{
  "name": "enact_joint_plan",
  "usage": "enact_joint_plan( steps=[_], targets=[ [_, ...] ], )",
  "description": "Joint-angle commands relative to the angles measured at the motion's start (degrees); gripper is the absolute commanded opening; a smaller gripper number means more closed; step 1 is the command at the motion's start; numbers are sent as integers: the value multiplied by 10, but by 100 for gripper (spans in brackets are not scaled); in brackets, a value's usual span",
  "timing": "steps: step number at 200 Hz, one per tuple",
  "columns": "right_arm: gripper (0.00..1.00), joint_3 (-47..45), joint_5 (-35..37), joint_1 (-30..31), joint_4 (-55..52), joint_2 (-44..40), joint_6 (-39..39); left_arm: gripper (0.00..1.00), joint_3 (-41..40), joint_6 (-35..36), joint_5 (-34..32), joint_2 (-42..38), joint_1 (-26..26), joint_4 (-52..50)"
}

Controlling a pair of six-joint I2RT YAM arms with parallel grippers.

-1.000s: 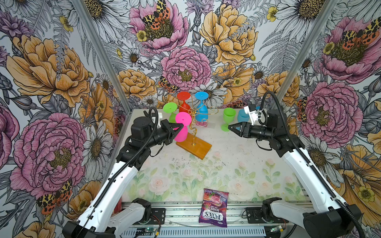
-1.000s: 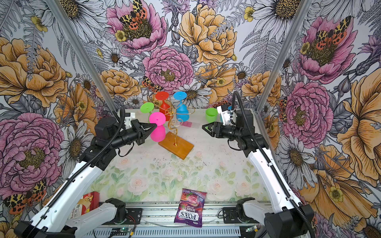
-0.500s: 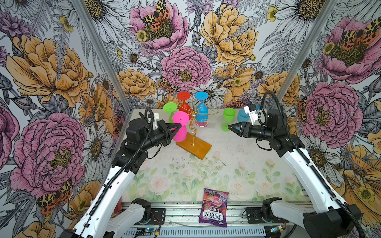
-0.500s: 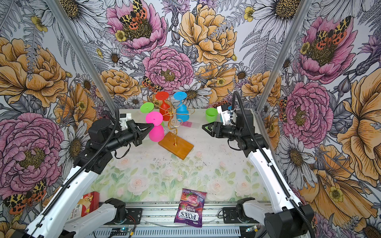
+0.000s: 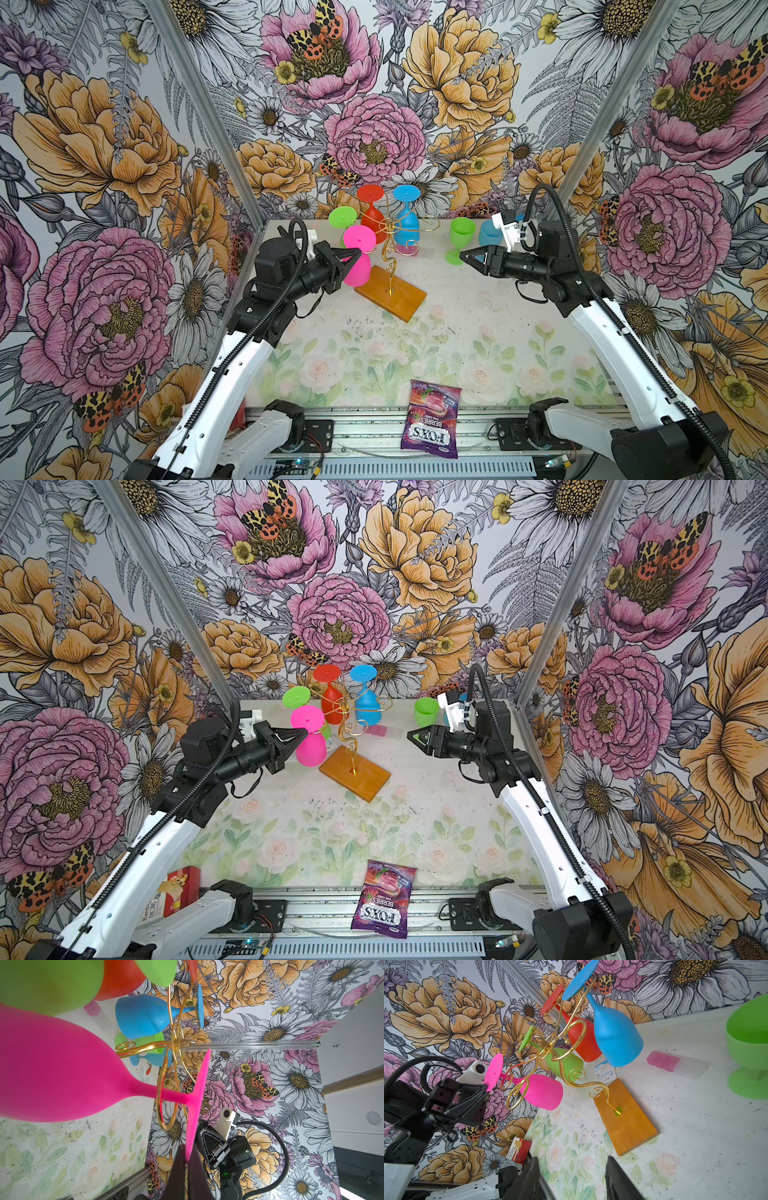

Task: Take the wine glass off the wine glass rack
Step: Pick up the wine glass from the wine glass rack.

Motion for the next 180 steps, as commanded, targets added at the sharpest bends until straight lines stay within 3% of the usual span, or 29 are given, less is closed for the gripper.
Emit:
enact_joint_plan(
  steps=[1,87,180],
  targets=[
    [52,-6,-2,-2,21,-6,4,0,25,10,9,14,5,3],
    [52,-15,-5,-9,23,-15,5,0,62,30,40,64,-9,3],
    [52,-17,-5,-11,26,-15,11,0,42,37,52,45,-39,3]
  ],
)
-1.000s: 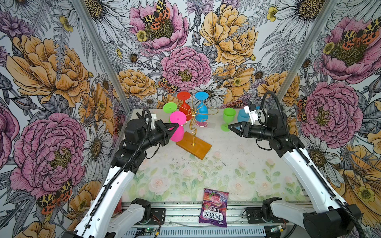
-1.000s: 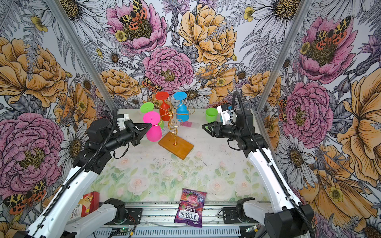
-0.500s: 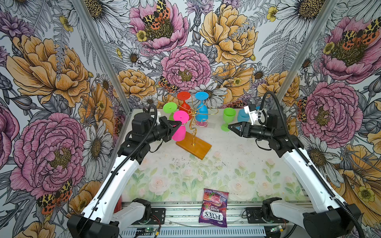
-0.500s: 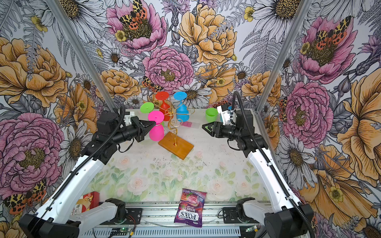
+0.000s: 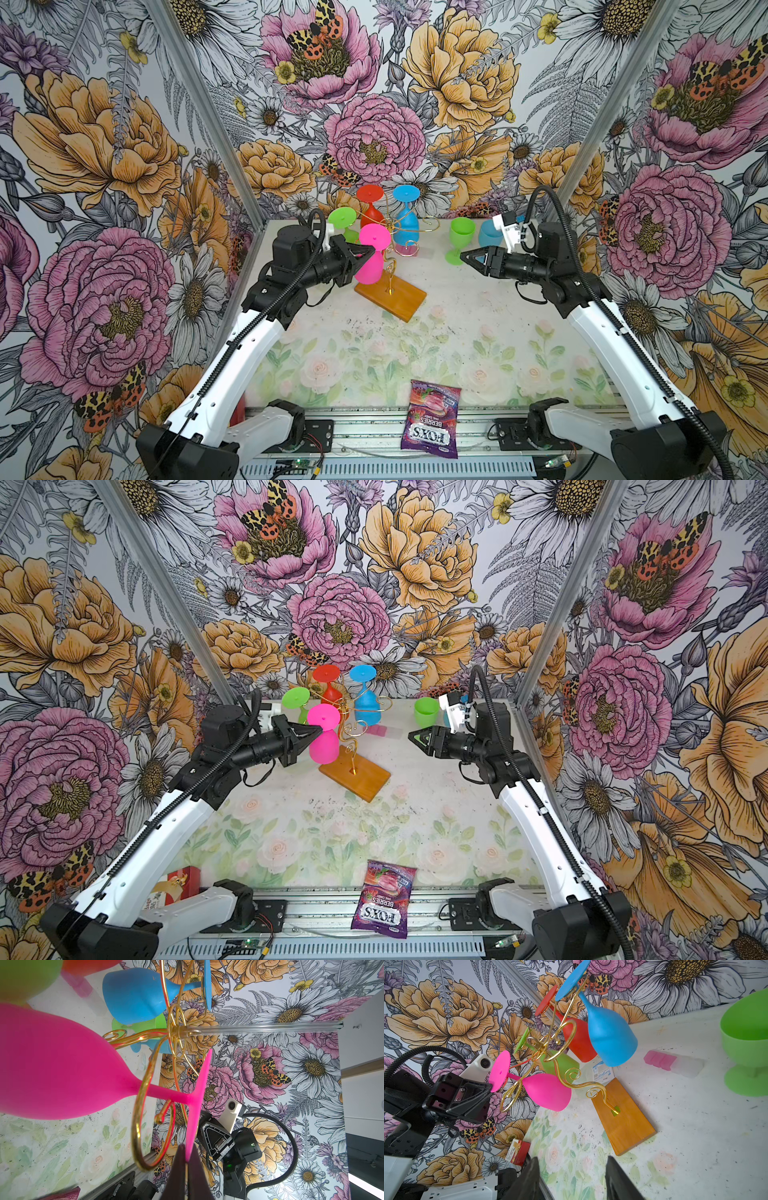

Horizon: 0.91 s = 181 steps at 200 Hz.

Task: Take the wine glass off the wine glass rack
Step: Pick up the wine glass from the wine glass rack.

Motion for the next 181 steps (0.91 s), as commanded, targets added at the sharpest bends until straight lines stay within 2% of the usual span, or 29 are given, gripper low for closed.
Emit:
enact_joint_plan(
  steps=[1,181],
  targets=[
    [52,-2,-5,-3,13,-14,5,0,-2,16,20,-22,-9,7],
    [52,1,-5,-3,23,-5,19,0,-35,36,86,-49,-20,7]
  ],
)
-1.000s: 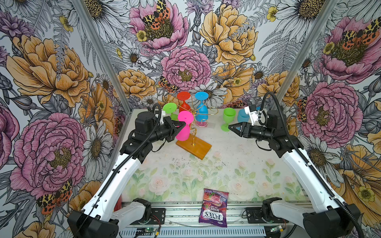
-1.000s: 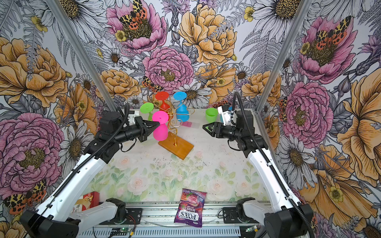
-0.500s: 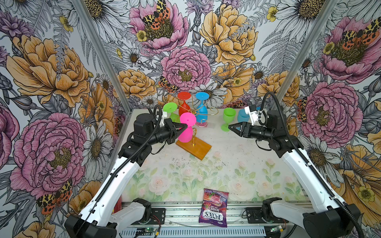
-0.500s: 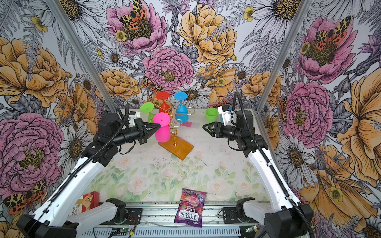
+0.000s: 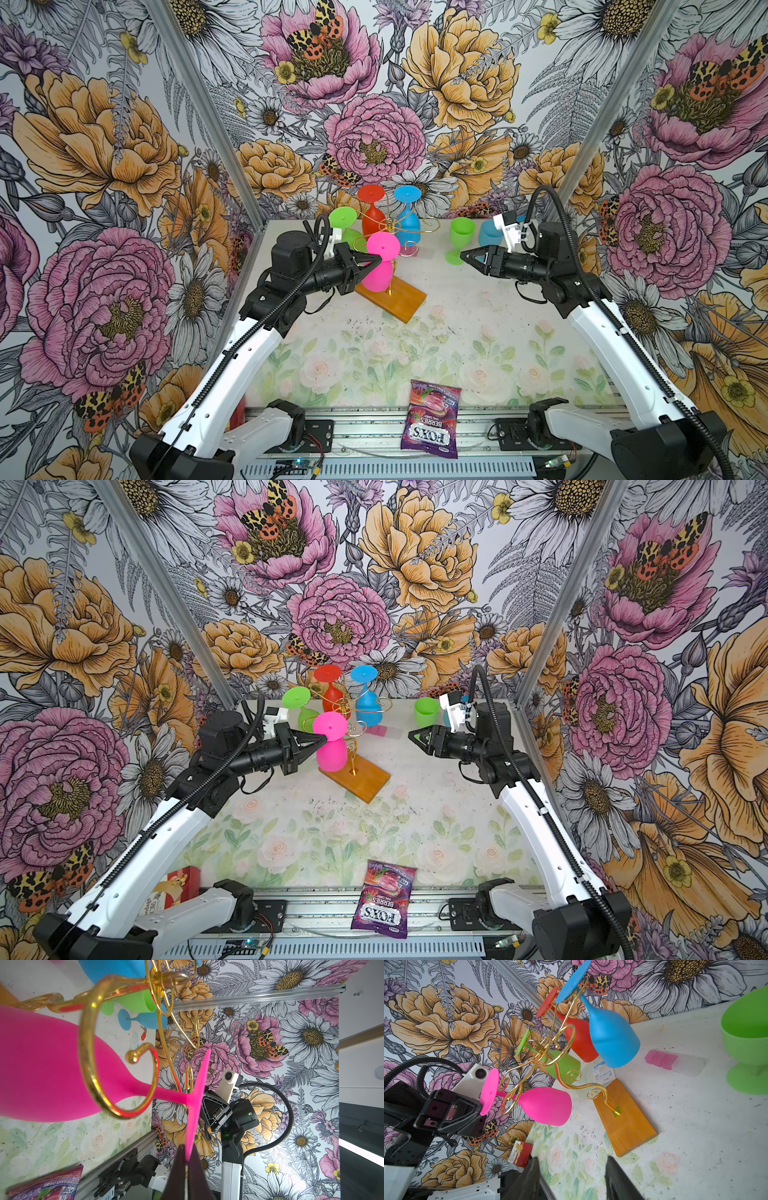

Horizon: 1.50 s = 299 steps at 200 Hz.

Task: Take the wine glass off the wine glass rack
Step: Pick up the wine glass from the wine glass rack.

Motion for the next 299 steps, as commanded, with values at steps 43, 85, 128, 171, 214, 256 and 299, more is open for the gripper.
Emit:
enact_joint_plan(
  steps=[43,85,128,171,214,256,299],
  targets=[
    [52,1,-9,-3,22,0,6,0,-29,45,70,-25,-10,7],
    [52,3,-13,-3,24,4,7,0,-44,73,111,-27,-28,7],
    [52,5,-15,-3,24,10,8,0,-49,114,135,-15,-65,5],
    [52,0,-13,-6,23,12,11,0,-35,174,142,15,-122,-12],
    [51,-21,-12,-28,22,12,22,0,13,321,55,19,-192,-108],
    [50,-43,-15,-45,22,20,32,0,19,424,-75,-7,-249,-118],
    [51,-42,-33,-65,14,30,46,0,25,565,-183,-3,-324,-118]
  ],
)
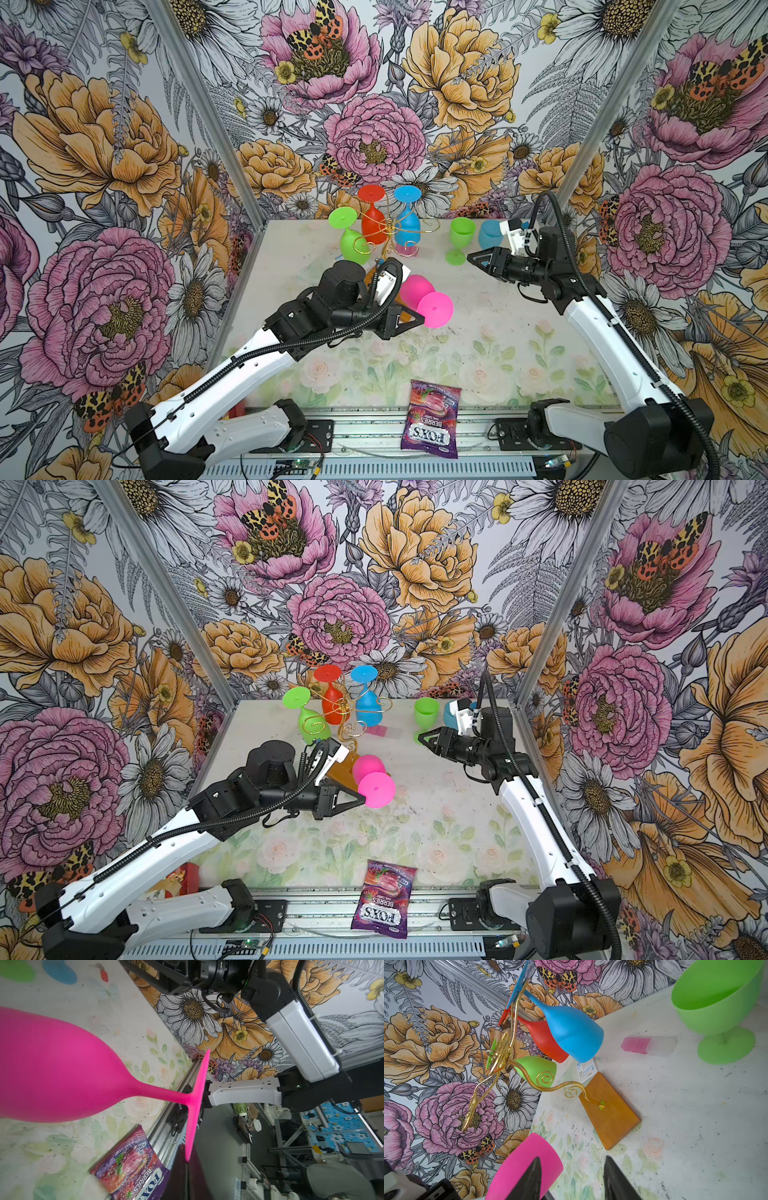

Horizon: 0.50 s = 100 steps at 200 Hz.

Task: Take the wine glass off the wine glass rack
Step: Pick up the wine glass from the wine glass rack.

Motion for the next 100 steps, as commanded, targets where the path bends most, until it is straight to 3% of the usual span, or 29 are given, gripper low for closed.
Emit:
enact_joint_plan(
  steps=[1,28,64,100],
  targets=[
    [51,-1,-22,-13,3,4,11,0,20,124,-99,-4,-39,-4],
    [53,12,-12,-19,-42,13,-1,0,12,197,-169,1,-74,-5],
    [59,68,65,-20,-167,23,-61,0,-3,288,-267,5,-118,-6],
    [66,112,97,-20,-239,30,-90,0,-18,381,-386,26,-177,-5]
  ],
)
